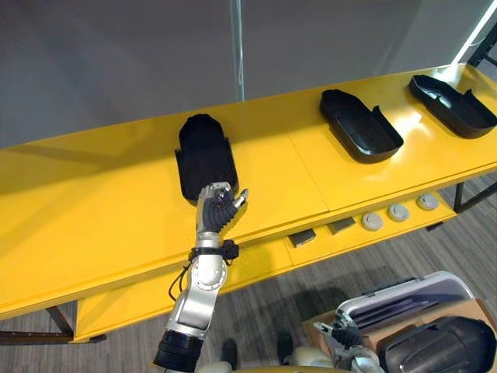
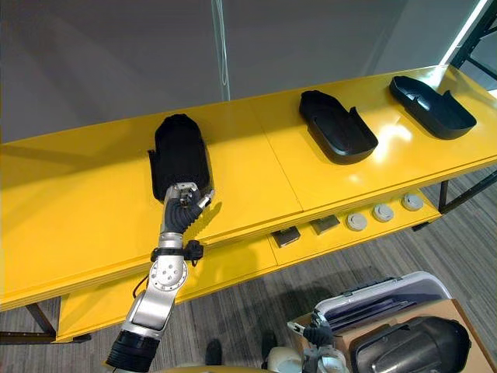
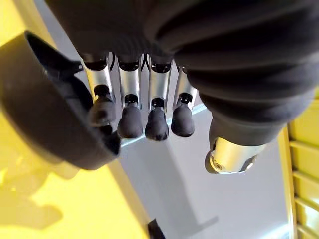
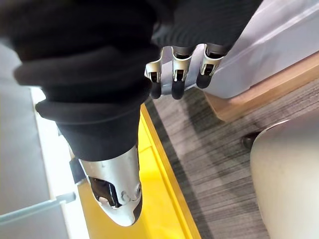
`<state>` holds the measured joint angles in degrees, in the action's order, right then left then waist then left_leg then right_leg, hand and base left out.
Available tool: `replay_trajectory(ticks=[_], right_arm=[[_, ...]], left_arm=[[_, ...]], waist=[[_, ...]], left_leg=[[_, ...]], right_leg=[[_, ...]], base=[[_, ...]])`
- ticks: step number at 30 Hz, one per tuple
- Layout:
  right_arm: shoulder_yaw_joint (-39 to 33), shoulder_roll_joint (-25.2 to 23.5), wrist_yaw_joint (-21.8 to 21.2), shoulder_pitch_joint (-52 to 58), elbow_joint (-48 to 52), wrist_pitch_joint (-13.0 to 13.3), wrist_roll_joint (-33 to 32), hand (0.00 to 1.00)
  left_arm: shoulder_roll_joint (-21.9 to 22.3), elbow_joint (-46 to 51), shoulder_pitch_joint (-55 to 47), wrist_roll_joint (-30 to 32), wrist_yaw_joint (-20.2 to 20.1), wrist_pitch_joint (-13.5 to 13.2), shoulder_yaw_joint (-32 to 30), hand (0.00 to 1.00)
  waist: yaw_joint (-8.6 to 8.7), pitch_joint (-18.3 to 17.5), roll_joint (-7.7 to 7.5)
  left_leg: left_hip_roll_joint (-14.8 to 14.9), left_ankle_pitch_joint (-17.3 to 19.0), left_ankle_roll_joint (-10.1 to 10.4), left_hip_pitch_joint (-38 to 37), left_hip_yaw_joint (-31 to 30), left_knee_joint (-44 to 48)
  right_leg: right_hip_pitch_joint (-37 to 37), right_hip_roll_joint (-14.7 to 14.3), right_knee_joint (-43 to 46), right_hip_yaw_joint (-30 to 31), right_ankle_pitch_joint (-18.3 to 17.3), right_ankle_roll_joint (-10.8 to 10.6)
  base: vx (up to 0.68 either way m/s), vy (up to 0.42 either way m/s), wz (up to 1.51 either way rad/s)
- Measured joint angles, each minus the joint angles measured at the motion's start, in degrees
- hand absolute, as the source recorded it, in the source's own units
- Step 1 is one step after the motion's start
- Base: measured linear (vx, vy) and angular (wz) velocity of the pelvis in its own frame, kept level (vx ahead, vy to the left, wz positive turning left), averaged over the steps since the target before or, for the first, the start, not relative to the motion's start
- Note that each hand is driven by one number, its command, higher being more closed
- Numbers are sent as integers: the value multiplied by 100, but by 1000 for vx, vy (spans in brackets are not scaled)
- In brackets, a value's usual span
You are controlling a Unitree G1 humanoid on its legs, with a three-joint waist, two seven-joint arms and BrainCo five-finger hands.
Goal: Walk over and take plastic housings, then place them on the shelf
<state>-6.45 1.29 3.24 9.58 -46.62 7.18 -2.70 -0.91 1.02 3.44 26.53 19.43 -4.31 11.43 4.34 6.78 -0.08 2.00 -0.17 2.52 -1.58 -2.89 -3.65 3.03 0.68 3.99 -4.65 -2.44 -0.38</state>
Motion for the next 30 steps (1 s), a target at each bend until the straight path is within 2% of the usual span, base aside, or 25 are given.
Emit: replay_trajectory(ticks=[6, 10, 12, 19, 30], right_arm=[[36, -23, 28, -13, 2, -41, 7, 0], [37, -24, 30, -13, 5, -83, 8, 0], [38, -31, 31, -12, 16, -84, 7, 0], [30, -29, 30, 34, 21, -87, 7, 0], [25, -28, 22, 37, 28, -89, 7, 0]], left_arm=[[-159, -858, 221, -3, -65, 43, 22, 100], [-212, -1131, 469, -4, -51, 155, -37, 100], [-266, -1273, 564, -4, -43, 161, -53, 100], [-278, -1743, 935, -12, -23, 278, -223, 100], [-414, -2240, 1478, -132, 74, 454, -580, 100]], waist=[[10, -22, -1], [30, -28, -3], [118, -65, -9], [136, -162, -11], [197, -174, -35]], left_leg=[[6, 0, 0, 52, 80, -13], [3, -1, -2, 89, 184, -10], [3, -1, -2, 97, 193, -5], [3, -2, -4, 105, 336, -5], [2, -4, -5, 91, 353, -60]], right_leg=[[-84, -26, -361, 68, 221, -29], [-89, -35, -546, 173, 372, -38], [-97, -38, -594, 182, 415, -30], [-133, -52, -847, 316, 622, -21], [-169, -56, -963, 327, 673, -31]], base=[[2, 9, -4], [-20, 18, -17], [-23, 4, -5], [-36, 3, -12], [-12, 0, 0]])
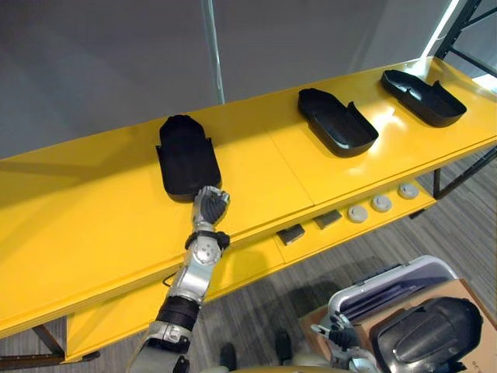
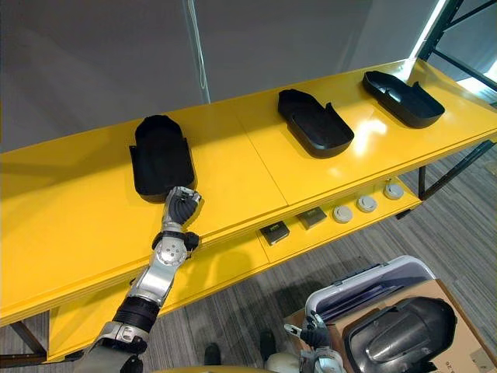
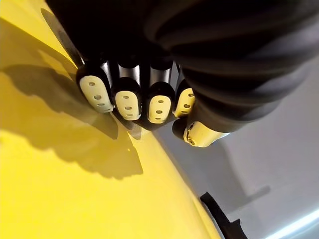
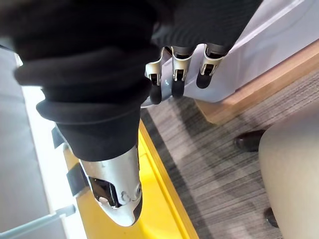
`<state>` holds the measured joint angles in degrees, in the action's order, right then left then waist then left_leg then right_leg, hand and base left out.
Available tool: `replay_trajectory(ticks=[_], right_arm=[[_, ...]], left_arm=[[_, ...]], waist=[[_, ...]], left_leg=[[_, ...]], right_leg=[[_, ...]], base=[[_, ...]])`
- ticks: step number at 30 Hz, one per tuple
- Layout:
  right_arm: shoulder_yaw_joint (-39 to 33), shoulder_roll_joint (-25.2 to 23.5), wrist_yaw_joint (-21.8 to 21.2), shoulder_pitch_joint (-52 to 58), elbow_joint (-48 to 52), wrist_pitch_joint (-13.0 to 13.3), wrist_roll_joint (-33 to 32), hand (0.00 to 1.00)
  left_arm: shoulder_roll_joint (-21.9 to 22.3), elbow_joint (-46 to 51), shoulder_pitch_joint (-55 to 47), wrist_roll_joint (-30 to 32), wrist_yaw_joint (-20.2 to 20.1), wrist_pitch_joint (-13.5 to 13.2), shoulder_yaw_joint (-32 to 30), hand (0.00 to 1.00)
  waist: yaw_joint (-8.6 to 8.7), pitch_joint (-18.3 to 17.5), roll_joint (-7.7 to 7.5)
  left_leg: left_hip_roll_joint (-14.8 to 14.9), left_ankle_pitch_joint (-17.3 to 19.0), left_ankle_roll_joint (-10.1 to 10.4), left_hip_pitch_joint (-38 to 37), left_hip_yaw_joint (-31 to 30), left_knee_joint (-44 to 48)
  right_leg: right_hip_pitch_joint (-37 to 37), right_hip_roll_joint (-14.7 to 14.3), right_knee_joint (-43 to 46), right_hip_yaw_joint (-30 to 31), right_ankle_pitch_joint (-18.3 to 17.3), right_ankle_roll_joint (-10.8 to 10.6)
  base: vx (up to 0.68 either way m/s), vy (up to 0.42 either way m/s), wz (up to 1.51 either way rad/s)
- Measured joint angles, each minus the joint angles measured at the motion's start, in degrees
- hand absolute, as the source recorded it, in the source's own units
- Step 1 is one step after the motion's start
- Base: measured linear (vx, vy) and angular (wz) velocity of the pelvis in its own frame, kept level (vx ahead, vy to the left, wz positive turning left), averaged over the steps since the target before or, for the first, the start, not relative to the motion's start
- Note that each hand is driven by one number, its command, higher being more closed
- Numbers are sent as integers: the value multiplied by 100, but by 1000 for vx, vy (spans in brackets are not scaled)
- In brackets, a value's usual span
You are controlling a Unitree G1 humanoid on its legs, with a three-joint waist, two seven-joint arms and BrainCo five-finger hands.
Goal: Walk over and take plastic housings, then place them on the shelf
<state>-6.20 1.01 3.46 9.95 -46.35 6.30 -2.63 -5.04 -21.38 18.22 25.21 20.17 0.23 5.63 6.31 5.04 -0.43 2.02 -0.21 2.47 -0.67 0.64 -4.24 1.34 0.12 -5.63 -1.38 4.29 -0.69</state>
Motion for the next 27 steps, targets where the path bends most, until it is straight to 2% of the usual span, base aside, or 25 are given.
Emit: replay_trajectory(ticks=[6, 14, 17, 19, 21, 22, 24, 25, 27], right_arm=[[1, -3, -1, -11, -2, 0, 2, 0], [-3, -13, 2, 20, -9, 0, -2, 0], [-5, -17, 4, 17, -10, 0, -2, 0], [-8, -12, 5, 16, -36, 4, -6, 0], [-15, 4, 5, 10, -110, 7, -11, 0], [-16, 10, 5, -13, -152, 8, -11, 0], [-8, 23, 5, -57, -249, 7, -8, 0], [-7, 29, 4, -58, -269, 7, -9, 0], [-10, 64, 7, -62, -348, 10, -8, 0]], left_arm=[[-98, -137, 147, -104, 9, 4, -143, 100], [-113, -54, 148, -232, 8, 7, -116, 100], [-116, 811, -118, -334, 6, -21, -8, 100], [-118, 1764, -393, -442, -6, -106, 112, 100], [-123, 2761, -661, -472, -8, -375, 76, 100], [-137, 3059, -760, -489, -6, -461, 29, 100], [-169, 3955, -1124, -493, 9, -746, -308, 100], [-169, 4144, -1223, -496, 24, -807, -447, 100], [-155, 4748, -1689, -684, 174, -1014, -1170, 100]], waist=[[77, -20, -41], [73, -52, -104], [65, -52, -104], [27, -52, -104], [-95, -52, -104], [-100, -52, -103], [-155, -52, -97], [-194, -51, -93], [-307, -52, -91]], left_leg=[[1, -2, -2, -58, 49, -77], [-13, -13, -17, -83, 61, -84], [-16, -20, -27, -81, -7, -83], [-17, -20, -28, -52, -69, -50], [-20, -18, -26, 2, -110, 12], [-21, -18, -26, 8, -144, 27], [-19, -17, -25, -16, -276, 65], [-16, -16, -23, -17, -296, 80], [-16, -15, -22, -20, -431, 119]], right_leg=[[-1, -4, -1, 35, -1, -2], [-21, 10, -1, 46, 9, -16], [-49, 13, -1, -17, 9, -16], [-59, 19, 0, -28, 1, -22], [-55, 22, 1, -58, -3, -23], [-68, 23, 2, -87, -9, -28], [-116, 23, 107, -217, -101, -3], [-114, 23, 155, -237, -135, -10], [-127, 24, 281, -356, -219, 18]], base=[[1, 4, -3], [-14, 7, -1], [-28, 3, 12], [-18, 4, 12], [-21, 0, 10], [-27, -6, 26], [-26, -8, 30], [-33, -12, 22], [-37, -17, 26]])
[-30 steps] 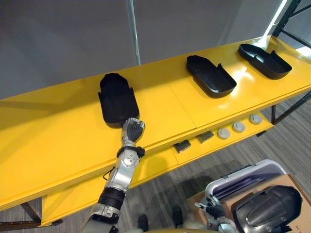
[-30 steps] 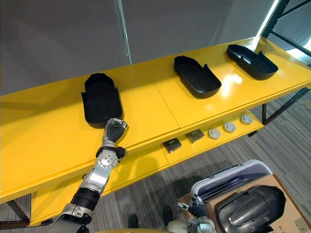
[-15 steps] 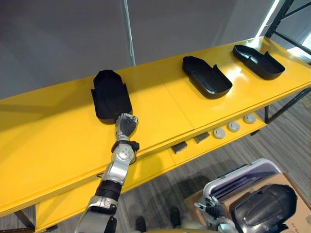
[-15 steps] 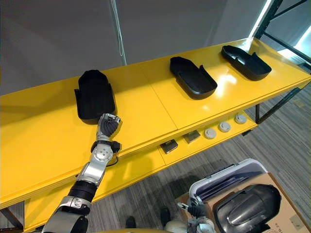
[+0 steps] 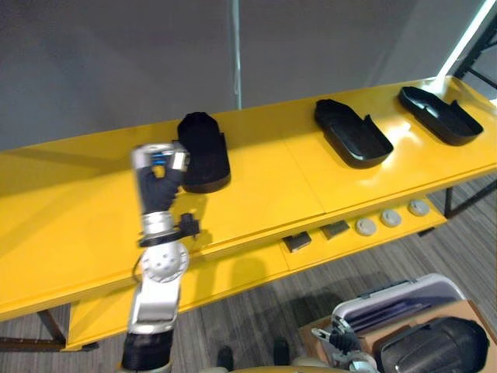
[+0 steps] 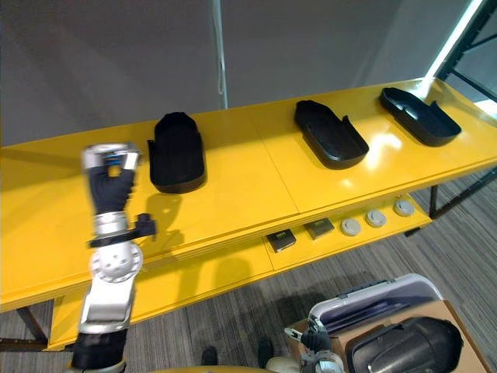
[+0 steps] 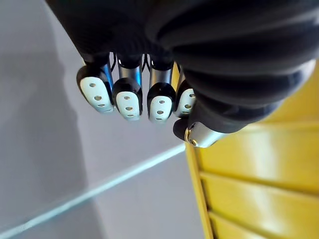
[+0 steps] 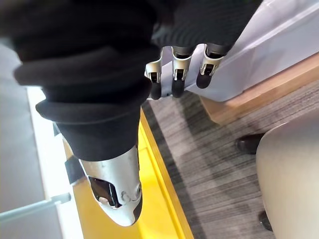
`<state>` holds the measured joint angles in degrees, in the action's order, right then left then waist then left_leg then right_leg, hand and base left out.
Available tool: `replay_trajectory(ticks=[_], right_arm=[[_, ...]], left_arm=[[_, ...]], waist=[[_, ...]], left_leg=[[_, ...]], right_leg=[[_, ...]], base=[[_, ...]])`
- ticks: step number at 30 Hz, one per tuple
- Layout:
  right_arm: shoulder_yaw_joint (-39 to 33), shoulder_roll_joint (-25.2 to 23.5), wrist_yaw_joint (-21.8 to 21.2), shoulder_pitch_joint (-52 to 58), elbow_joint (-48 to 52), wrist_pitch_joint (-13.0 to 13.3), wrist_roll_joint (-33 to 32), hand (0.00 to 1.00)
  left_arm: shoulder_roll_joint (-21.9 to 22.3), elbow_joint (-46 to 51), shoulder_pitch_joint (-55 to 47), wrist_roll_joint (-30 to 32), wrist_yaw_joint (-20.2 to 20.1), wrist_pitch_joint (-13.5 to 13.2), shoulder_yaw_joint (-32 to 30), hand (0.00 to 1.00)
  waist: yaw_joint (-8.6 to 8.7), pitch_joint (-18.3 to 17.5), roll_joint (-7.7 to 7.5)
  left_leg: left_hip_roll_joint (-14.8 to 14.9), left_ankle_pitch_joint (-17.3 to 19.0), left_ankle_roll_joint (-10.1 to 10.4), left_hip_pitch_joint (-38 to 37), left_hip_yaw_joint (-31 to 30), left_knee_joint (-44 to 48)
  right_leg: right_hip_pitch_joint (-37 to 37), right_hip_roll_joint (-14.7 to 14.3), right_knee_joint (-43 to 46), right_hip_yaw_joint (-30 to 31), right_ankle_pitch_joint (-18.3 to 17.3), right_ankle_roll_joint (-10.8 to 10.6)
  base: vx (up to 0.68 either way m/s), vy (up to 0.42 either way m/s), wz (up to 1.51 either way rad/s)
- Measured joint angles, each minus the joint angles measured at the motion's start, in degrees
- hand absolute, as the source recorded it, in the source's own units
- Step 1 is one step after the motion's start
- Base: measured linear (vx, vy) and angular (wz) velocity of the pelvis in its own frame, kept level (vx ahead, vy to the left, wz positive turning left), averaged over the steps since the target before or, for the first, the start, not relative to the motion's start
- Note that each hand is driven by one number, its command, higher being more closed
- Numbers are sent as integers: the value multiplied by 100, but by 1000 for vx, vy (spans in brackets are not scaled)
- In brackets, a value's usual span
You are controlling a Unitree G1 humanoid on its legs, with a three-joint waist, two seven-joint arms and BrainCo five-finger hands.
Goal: Walk over and take plastic housings, then place them on the shelf
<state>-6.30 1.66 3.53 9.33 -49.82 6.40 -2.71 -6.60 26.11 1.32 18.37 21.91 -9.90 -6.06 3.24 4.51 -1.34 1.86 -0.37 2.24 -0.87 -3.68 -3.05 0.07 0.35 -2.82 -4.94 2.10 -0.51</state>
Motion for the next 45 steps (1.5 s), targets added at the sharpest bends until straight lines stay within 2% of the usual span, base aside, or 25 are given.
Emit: replay_trajectory(ticks=[1, 3, 5, 6, 7, 10, 12, 13, 14, 15, 20, 24, 30, 33, 40, 45], right_arm=[[-6, 8, 0, -3, -36, 0, 0, 0], [-73, 15, 4, 0, -94, -4, 1, 0], [-104, 15, 6, 28, -100, -5, 0, 0], [-115, 16, 13, 95, -84, -11, 1, 0], [-115, 12, 12, 110, -53, -20, 2, 0], [-115, -38, 14, 133, 338, -46, 9, 0], [-107, -71, 15, 135, 637, -46, 15, 0], [-56, -78, 13, 132, 776, -48, 61, 0], [-43, -90, 11, 132, 845, -53, 65, 0], [-39, -131, 10, 134, 901, -55, 88, 0], [-69, -175, 12, 250, 876, -64, 106, 0], [-211, -257, 19, 319, 682, -69, 90, 0], [-347, -223, 81, 221, 288, -65, 35, 0], [-444, -226, 154, 123, 137, -61, -22, 0], [-443, -227, 165, -29, 129, -56, -132, 0], [-436, -219, 206, -104, 491, -36, -157, 0]], left_arm=[[24, 86, -128, -65, 65, -51, -227, 100], [264, 155, -659, -512, 376, -181, -1208, 100], [514, 130, -1011, -825, 558, -190, -1712, 100], [668, 7, -1340, -1234, 648, -197, -1969, 100], [697, -76, -1479, -1399, 680, -196, -2007, 100], [910, -831, -2217, -1807, 612, -155, -2276, 100], [1038, -1557, -2428, -1980, 353, 8, -2346, 100], [1107, -2287, -2464, -2089, 138, 143, -2321, 100], [1116, -2597, -2467, -2137, 44, 198, -2319, 0], [1121, -3249, -2462, -2249, -193, 303, -2285, 0], [1077, -5414, -2272, -2438, -786, 541, -1715, 0], [1029, -6395, -1994, -2218, -940, 599, -1526, 0], [930, -6990, -1627, -1750, -939, 607, -1012, 0], [823, -7003, -1484, -1565, -945, 604, -666, 0], [683, -7012, -1349, -1324, -947, 596, -322, 0], [675, -6906, -1287, -1291, -943, 601, -286, 0]], waist=[[-49, 0, -1], [-135, -1, -1], [-202, -10, -15], [-342, -25, -38], [-407, -29, -46], [-434, -58, -81], [-441, -91, -111], [-460, -104, -134], [-469, -104, -132], [-470, -132, -118], [-428, -293, -111], [-411, -301, -17], [-397, -296, 105], [-391, -276, 88], [-365, -115, 74], [-387, 112, 157]], left_leg=[[0, 0, 0, -6, -16, 7], [-13, 0, 2, -25, -172, 20], [-16, 21, 32, -56, -222, 20], [-14, 30, 30, -52, -253, 17], [-13, 33, 25, -42, -260, 13], [-17, 42, 12, -73, -266, 29], [-17, 137, -29, -64, -239, 155], [-15, 223, -34, -44, -207, 323], [-14, 266, -56, -8, -190, 388], [2, 363, -46, 31, -141, 504], [19, 434, 0, -9, -73, 547], [17, 419, -20, -83, 10, 469], [-3, 415, -20, -186, 109, 304], [-4, 416, -19, -234, 108, 294], [-1, 466, 4, -262, 242, 338], [142, 1156, 50, 254, 542, 1528]], right_leg=[[-6, 0, 22, -15, -14, 5], [-80, 18, 81, -175, -80, 2], [-97, 28, 161, -226, -150, 10], [-93, 40, 268, -285, -231, 14], [-90, 51, 307, -308, -287, -16], [-77, 92, 490, -421, -438, -53], [-78, 97, 540, -449, -473, -49], [-78, 99, 630, -459, -532, -47], [-76, 102, 675, -457, -571, -48], [-76, 102, 723, -464, -627, -26], [-78, 126, 868, -464, -764, -47], [-88, 135, 864, -386, -756, -35], [-94, 146, 803, -269, -755, -39], [-109, 140, 758, -267, -754, -41], [-89, 129, 785, -133, -754, -41], [276, -37, 1160, 374, -815, -43]], base=[[-36, -15, 25], [-31, -11, 35], [-28, -5, 27], [-33, -4, 21], [-40, -3, 23], [-15, -3, 14], [0, 0, 0], [16, -7, -4], [-26, -10, -6], [-35, -9, -6], [52, -8, -2], [67, 17, -8], [46, 19, -9], [52, 2, -1], [-6, 9, -10], [-42, 9, -50]])
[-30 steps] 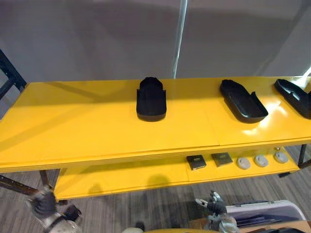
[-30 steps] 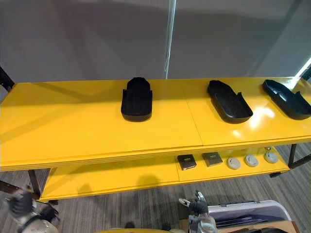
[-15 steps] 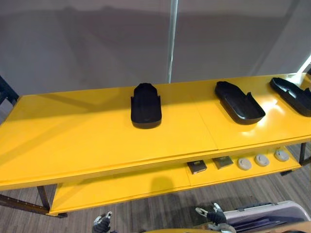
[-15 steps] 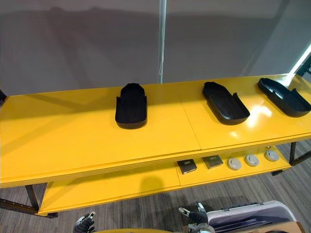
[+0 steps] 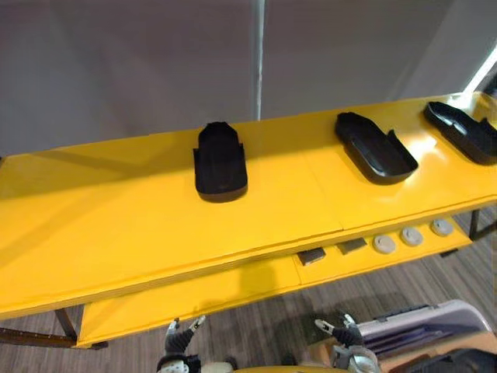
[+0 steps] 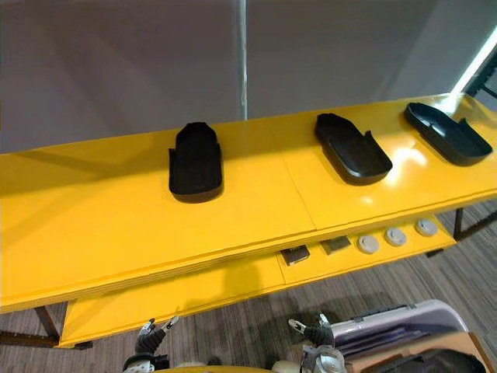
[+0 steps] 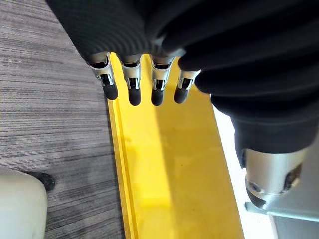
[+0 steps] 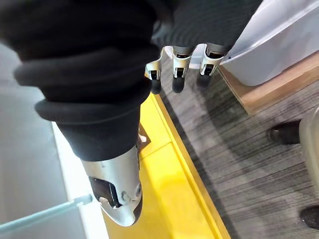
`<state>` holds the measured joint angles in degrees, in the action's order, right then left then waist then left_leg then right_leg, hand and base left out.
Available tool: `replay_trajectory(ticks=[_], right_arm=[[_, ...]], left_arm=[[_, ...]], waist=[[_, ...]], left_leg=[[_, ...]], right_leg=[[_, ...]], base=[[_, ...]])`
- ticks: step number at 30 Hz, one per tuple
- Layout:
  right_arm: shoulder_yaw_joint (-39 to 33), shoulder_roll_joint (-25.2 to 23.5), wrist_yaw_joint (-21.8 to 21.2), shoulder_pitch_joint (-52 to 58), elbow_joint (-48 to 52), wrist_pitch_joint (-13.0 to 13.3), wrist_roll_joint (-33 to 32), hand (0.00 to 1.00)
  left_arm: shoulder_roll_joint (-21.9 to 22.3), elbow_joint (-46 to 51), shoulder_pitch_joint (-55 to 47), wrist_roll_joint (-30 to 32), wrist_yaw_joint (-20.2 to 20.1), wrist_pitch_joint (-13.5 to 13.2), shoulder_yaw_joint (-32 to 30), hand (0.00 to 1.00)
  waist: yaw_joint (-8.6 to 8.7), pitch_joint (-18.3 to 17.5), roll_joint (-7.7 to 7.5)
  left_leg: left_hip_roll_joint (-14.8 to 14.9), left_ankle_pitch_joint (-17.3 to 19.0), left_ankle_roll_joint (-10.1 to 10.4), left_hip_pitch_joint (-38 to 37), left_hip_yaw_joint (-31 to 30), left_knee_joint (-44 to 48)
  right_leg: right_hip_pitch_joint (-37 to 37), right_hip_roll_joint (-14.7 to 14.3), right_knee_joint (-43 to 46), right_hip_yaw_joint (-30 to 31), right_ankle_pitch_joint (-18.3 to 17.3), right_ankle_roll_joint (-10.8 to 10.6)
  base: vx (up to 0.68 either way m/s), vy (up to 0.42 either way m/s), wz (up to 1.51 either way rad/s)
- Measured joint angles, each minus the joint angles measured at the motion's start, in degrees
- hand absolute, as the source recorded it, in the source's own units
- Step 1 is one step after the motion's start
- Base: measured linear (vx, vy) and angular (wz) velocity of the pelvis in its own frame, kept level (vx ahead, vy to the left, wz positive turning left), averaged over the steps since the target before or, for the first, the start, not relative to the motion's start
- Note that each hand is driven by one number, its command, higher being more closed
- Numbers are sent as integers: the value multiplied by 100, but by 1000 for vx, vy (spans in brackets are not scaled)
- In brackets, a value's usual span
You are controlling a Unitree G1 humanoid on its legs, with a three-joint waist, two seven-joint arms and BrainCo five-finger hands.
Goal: Walk over and take plastic housings, then place them on the shelf
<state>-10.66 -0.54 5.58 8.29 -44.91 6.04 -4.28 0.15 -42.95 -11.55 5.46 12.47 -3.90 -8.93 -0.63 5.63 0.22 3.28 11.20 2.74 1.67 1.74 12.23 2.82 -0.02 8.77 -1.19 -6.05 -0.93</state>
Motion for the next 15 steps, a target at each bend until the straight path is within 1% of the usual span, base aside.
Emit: replay_trajectory(ticks=[1, 2, 3, 4, 5, 6, 8, 10, 11, 12, 13, 14, 15], right_arm=[[1, 4, 31, 4, 70, -2, -21, 0], [2, 10, 81, 10, 172, -1, -25, 0], [12, 36, 93, 13, 276, -2, -27, 0], [31, 47, 91, 2, 372, -4, -27, 0], [48, 49, 91, -8, 581, -1, -24, 0], [77, 23, 90, -22, 741, 4, -16, 0], [154, -12, 92, -80, 864, 3, 34, 0], [246, -33, 95, -229, 970, -1, 45, 0], [251, -42, 95, -281, 1029, -4, 53, 0], [242, -50, 96, -336, 1084, -4, 91, 0], [249, -37, 96, -356, 1075, -11, 122, 0], [263, -34, 95, -355, 1059, -18, 163, 0], [271, -27, 88, -372, 986, -33, 201, 0]], left_arm=[[4, 34, 32, 0, 0, 0, 0, 0], [17, 122, 109, -1, 2, 0, 1, 0], [76, 280, 158, -2, 6, -3, 36, 0], [106, 370, 163, -2, 12, -8, 50, 0], [151, 464, 165, -2, 10, -30, 70, 0], [146, 499, 220, -2, 8, -34, 148, 0], [140, 630, 269, -1, 7, -36, 209, 0], [144, 779, 351, 45, 4, -48, 238, 0], [144, 810, 377, 61, 5, -48, 241, 0], [141, 899, 404, 119, 7, -50, 241, 0], [186, 913, 435, 173, 6, -41, 241, 0], [184, 912, 429, 183, 7, -38, 231, 0], [149, 903, 383, 190, 16, -29, 202, 0]], waist=[[3, 5, 3], [13, 31, -27], [38, 44, -41], [43, 52, -19], [81, 78, 16], [99, 98, -8], [112, 162, -102], [114, 258, -173], [110, 278, -194], [115, 359, -238], [47, 431, -170], [-9, 427, -191], [-40, 426, -204]], left_leg=[[8, 44, 9, 82, -11, 138], [-21, 77, 24, 225, -117, 391], [-39, 172, -5, 358, -345, 642], [-22, 272, 6, 399, -406, 758], [33, 490, -51, 421, -396, 923], [77, 649, -106, 438, -215, 1072], [67, 730, -172, 465, 79, 1254], [88, 865, -324, 547, 528, 1475], [120, 891, -370, 575, 711, 1510], [138, 936, -461, 584, 1099, 1549], [221, 959, -572, 556, 1532, 1567], [246, 947, -603, 531, 1765, 1539], [273, 906, -674, 429, 2132, 1389]], right_leg=[[71, -15, 58, 40, -7, -5], [197, -19, 173, 151, -17, -22], [318, -51, 267, 298, -17, -23], [378, -96, 326, 384, -16, -24], [480, -204, 436, 567, -11, -35], [604, -287, 571, 806, -2, -74], [786, -358, 711, 1158, 53, -175], [1039, -454, 694, 1710, 274, -383], [1116, -428, 659, 1723, 328, -414], [1257, -250, 647, 1399, 260, -326], [1408, 36, 835, 814, 246, -309], [1526, 190, 1055, 445, 224, -306], [1638, 448, 1598, -271, 64, -202]], base=[[-23, 2, -51], [-19, 1, -51], [-20, 9, -62], [-27, 42, -80], [-48, 96, -99], [-78, 145, -119], [-117, 141, -115], [-191, 150, -138], [-240, 146, -137], [-275, 144, -150], [-276, 140, -157], [-273, 119, -166], [-212, 77, -120]])
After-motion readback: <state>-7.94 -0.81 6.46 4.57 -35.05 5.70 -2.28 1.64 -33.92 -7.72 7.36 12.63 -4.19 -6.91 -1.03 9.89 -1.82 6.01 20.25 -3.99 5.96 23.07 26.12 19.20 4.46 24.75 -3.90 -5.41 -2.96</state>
